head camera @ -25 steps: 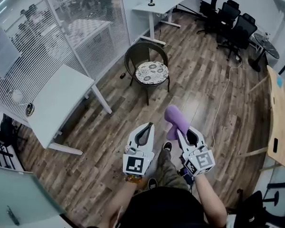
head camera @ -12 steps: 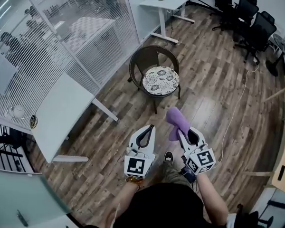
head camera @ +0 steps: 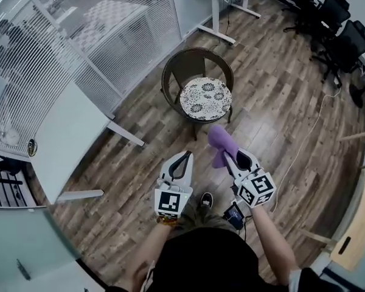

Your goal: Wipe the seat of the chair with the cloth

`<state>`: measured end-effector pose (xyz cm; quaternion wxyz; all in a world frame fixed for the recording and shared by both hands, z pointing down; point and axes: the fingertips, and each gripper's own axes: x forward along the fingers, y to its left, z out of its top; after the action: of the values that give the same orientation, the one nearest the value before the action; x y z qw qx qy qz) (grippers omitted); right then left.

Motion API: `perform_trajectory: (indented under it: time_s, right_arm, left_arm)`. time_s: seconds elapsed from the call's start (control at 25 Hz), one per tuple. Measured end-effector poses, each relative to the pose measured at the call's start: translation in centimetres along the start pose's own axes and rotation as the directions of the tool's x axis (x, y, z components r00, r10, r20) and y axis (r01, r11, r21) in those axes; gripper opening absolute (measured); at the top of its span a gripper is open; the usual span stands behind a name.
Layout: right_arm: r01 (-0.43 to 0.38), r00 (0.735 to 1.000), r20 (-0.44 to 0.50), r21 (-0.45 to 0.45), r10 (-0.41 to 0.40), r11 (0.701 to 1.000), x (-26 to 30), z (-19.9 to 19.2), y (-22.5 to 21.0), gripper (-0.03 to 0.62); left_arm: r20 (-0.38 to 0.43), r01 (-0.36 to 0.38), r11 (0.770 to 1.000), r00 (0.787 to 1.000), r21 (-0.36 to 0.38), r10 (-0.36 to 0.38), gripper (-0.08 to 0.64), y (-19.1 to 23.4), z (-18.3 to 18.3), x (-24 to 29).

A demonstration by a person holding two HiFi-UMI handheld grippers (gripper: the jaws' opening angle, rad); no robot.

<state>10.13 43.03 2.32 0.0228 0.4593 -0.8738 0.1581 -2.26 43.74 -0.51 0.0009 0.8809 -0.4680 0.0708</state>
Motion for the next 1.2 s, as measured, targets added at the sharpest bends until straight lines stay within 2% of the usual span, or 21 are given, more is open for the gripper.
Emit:
perform_trajectory:
  time_s: [0.2,0.36,0.6,0.8,0.96,1.2]
  right_arm:
    - [-0.016,0.997,-0.076,0.010,0.017,1.000,6.9,-1.4,-3.8,0.100]
    - [-0.017,0.992,-0.122,0.004,0.017,1.000,12.6,-1.7,-6.5,0.100]
    - [-0.012,0.981,-0.196,-0.019,0.008,1.000,20.9,-0.2,-10.0,0.101]
    - [-0.054,0.976,-0.207,0.042,0.062,0.998,27.0,-0.2,-13.0,0.101]
    - [-0.058,0.965,-0.255,0.053,0.070,0.997,30.5,-3.1,-15.9,0.101]
    - [-0.093,0.949,-0.294,0.089,0.116,0.992,35.3,-10.3,-19.7,0.101]
  left_arm:
    - [-0.044,-0.037,0.998,0.998,-0.050,0.035,0.021,4.8,-3.8,5.1]
    - [-0.026,-0.031,0.999,0.999,-0.040,0.029,0.021,8.7,-6.0,10.2]
    - [-0.044,-0.064,0.990,0.997,-0.125,0.059,0.023,14.7,-8.6,16.4]
    - [-0.066,-0.051,0.987,0.997,-0.155,0.041,0.023,17.9,-12.0,21.1]
    - [-0.127,-0.047,0.983,0.992,-0.178,0.025,0.023,19.0,-16.3,24.2]
    - [-0.229,-0.064,0.975,0.973,-0.211,0.015,0.023,19.9,-25.0,28.6]
